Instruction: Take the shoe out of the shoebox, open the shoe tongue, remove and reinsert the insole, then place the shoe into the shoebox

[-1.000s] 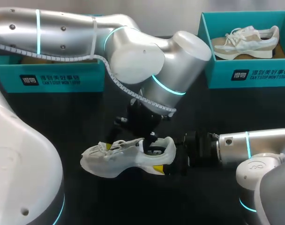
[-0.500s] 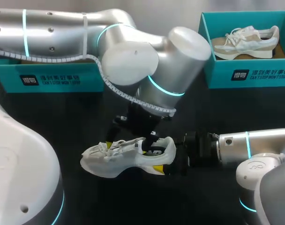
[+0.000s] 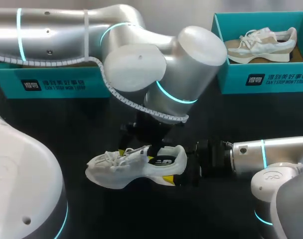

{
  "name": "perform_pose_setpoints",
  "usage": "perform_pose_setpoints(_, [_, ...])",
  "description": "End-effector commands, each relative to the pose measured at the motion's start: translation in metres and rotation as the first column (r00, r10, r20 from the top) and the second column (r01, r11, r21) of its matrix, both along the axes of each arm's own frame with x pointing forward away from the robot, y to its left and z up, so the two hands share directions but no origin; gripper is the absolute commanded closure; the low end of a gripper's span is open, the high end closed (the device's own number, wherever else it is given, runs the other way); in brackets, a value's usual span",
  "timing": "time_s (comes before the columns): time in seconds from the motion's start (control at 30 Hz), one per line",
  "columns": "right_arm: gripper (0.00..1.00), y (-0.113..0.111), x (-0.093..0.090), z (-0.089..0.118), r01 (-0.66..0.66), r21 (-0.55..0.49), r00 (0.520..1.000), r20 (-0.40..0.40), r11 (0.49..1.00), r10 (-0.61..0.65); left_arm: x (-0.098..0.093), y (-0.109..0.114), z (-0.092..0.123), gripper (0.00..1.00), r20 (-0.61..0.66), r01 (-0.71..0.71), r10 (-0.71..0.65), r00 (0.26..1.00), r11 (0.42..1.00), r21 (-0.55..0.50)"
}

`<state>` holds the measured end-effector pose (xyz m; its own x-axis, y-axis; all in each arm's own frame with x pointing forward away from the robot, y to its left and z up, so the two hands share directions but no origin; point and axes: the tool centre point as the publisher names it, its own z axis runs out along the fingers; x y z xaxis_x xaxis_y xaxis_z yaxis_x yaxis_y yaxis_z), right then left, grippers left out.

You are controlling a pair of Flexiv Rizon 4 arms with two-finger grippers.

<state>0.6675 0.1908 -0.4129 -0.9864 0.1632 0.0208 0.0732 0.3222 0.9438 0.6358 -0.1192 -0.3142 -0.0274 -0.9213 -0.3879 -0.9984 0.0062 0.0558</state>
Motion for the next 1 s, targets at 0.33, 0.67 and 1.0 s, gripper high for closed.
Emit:
perform_pose_setpoints(0.33, [1.00, 0.000, 0.000, 0.001, -0.001, -0.008, 1.000, -0.003, 1.000, 0.001, -0.006, 0.017, 0.009, 0.71, 0.061, 0.001, 0.005, 0.998, 0.995, -0.095])
perform_pose_setpoints(0.67, [1.00, 0.000, 0.000, 0.001, -0.001, -0.008, 1.000, -0.003, 1.000, 0.001, -0.004, 0.035, 0.018, 1.00, 0.107, -0.027, 0.052, 0.993, 0.975, -0.222])
perform_pose_setpoints(1.0, [1.00, 0.000, 0.000, 0.001, -0.001, -0.008, 1.000, -0.003, 1.000, 0.001, -0.014, 0.068, 0.024, 1.00, 0.185, 0.003, 0.099, 0.978, 0.874, -0.486])
